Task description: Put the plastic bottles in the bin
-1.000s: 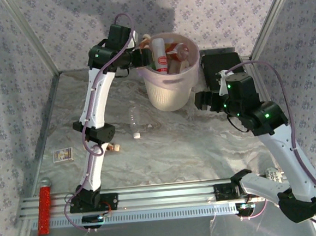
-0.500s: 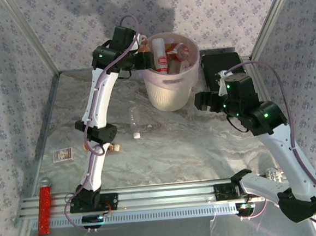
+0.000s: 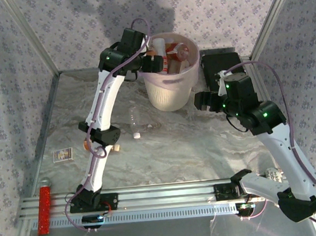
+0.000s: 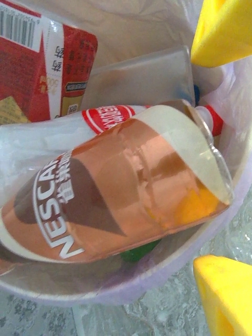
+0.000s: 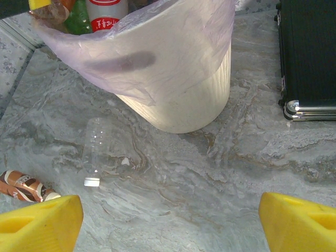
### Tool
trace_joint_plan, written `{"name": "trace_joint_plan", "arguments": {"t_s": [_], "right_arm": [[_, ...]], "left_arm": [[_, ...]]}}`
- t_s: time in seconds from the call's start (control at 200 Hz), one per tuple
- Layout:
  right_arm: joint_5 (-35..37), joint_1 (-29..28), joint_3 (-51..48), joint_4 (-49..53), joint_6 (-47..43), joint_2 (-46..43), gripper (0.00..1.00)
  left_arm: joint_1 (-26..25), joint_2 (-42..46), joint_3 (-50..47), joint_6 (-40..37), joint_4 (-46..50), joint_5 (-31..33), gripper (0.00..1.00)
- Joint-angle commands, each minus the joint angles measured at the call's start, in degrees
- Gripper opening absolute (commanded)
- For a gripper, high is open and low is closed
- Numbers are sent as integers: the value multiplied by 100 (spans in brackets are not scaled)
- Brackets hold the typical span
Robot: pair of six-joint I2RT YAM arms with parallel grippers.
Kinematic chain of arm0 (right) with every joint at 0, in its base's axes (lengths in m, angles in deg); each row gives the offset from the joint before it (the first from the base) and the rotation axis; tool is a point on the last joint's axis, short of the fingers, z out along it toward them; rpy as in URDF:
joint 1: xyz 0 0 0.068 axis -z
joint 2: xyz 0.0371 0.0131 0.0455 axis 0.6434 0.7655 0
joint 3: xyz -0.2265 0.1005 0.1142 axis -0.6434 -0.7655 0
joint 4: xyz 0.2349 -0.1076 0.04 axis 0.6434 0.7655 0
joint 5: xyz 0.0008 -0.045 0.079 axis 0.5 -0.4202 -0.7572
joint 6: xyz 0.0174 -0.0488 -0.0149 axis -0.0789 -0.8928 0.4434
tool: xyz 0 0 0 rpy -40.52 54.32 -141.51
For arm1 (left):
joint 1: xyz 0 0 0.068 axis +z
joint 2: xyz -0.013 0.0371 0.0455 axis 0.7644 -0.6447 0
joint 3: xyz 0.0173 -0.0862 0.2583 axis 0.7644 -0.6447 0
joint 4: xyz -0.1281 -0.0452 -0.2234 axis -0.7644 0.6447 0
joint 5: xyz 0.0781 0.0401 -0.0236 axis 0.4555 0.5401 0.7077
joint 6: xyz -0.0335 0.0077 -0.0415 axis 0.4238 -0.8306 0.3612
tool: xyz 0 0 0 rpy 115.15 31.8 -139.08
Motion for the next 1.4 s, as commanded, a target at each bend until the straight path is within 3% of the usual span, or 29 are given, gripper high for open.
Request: {"name": "trace_joint_plan", "arguments": {"t_s": [0.0, 0.135, 0.525, 0.665, 0.989, 1.294, 1.394], "right_arm": [[54, -47, -40, -47, 57, -5, 89], [45, -80, -49, -46, 68, 26, 89], [116, -85, -31, 53, 59, 39, 89], [118, -93, -10, 54, 46, 74, 89], [65, -102, -121, -67, 77, 121, 89], [68, -114, -97, -86, 62, 109, 89], [50, -121, -91, -164, 79, 114, 89]], "left_arm": [[44, 303, 466, -150, -249, 217, 87], [171, 298, 468, -86, -511, 227, 77], [427, -30, 464, 87, -1387, 48, 63], [418, -272, 467, 58, -1165, -186, 54], [124, -482, 264, -326, -220, -54, 35], [5, -379, 274, -465, -197, 94, 33], [3, -154, 407, -459, -235, 117, 41]]}}
